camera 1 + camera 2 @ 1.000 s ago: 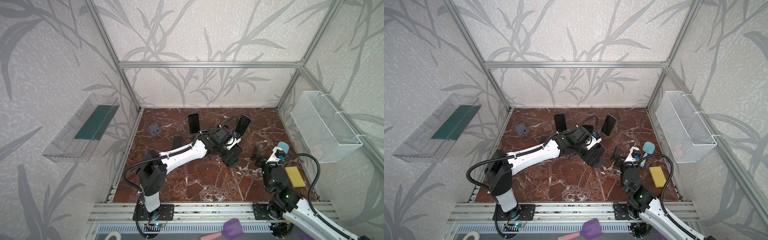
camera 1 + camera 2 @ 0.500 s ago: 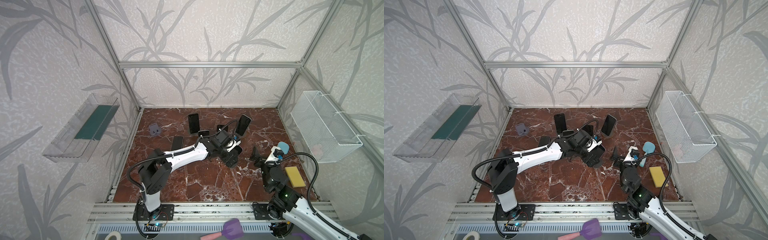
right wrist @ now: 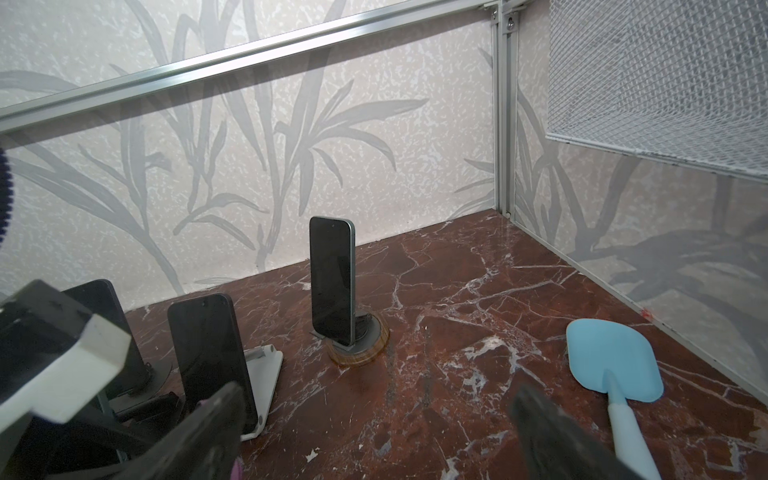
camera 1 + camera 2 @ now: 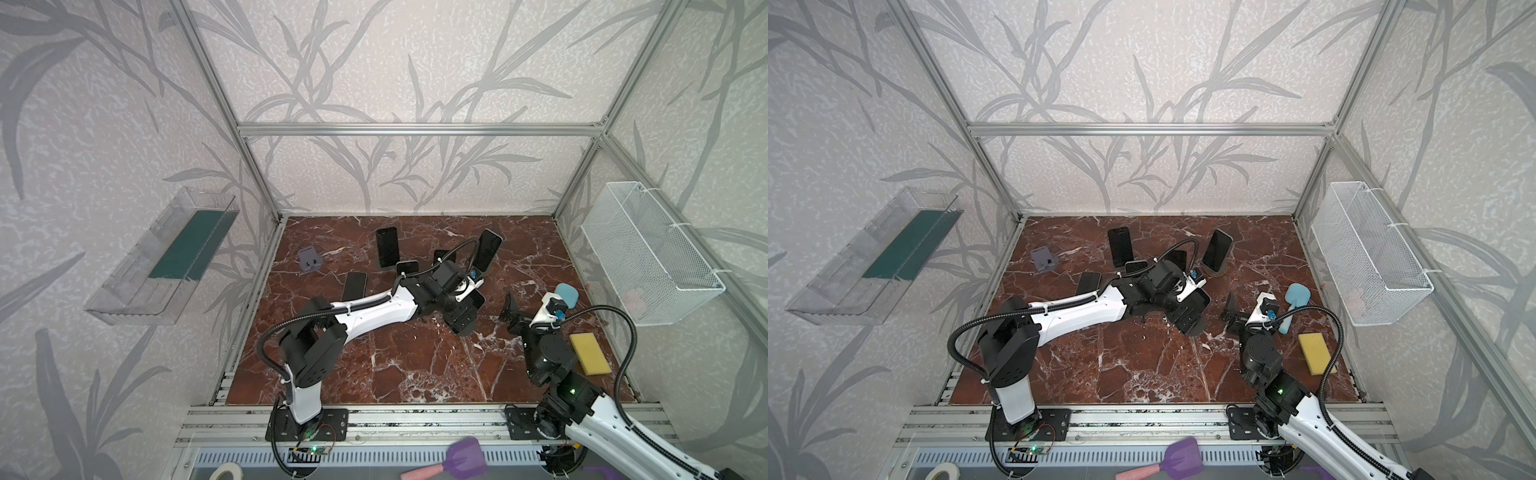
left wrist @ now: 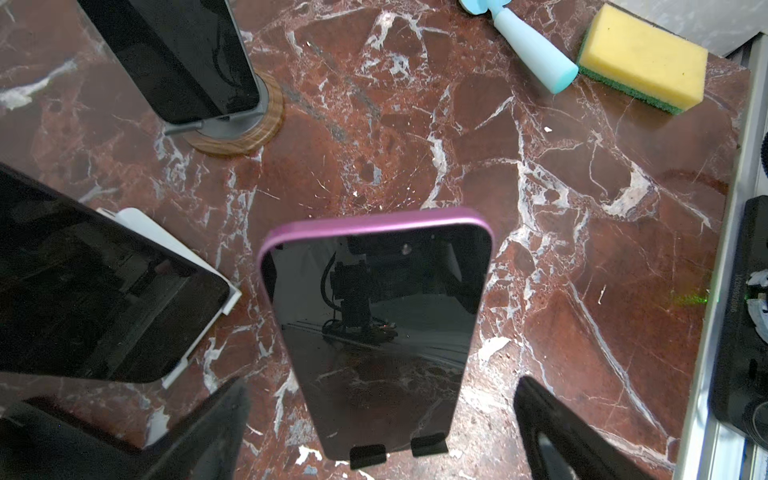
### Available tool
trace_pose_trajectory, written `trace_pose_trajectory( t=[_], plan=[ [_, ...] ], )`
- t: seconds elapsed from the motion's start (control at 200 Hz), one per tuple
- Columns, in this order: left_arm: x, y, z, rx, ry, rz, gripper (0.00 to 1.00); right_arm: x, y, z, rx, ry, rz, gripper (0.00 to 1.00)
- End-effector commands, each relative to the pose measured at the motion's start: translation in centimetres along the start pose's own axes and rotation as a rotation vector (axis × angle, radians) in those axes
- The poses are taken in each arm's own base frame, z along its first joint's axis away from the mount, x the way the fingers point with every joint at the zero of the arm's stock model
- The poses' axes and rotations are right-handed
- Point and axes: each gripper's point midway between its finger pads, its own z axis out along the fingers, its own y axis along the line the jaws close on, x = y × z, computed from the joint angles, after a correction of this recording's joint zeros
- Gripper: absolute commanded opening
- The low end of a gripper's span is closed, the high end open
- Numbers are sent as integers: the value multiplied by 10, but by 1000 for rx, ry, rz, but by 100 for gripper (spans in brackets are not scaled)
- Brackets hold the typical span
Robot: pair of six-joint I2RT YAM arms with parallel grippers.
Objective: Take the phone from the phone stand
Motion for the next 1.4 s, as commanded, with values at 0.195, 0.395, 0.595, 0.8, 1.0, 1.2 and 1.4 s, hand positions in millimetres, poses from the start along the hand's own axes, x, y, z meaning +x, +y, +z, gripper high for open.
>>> trace_pose_trajectory(
  t=[0.195,0.395,0.595,0.8,1.0,1.2,1.4],
  plan=[
    [-21,3,2,-16,-34,26,99,-8,1,-1,-5,-16,35,99],
    [-31,5,5,-18,-5,-11,99,-4,4,0,-20,-2,38,99],
    [-38,3,3,-2,-11,-51,99,-3,8,1,-34,8,40,99],
    [-40,2,10,21,6,-94,99,-3,9,1,-44,12,42,99],
    [-40,3,15,42,22,-124,99,-3,10,0,-47,12,41,99],
    [-33,8,18,25,44,-129,99,-3,10,0,-50,12,42,99],
    [-30,5,23,51,51,-142,99,-2,10,0,-51,15,41,99]
  ],
)
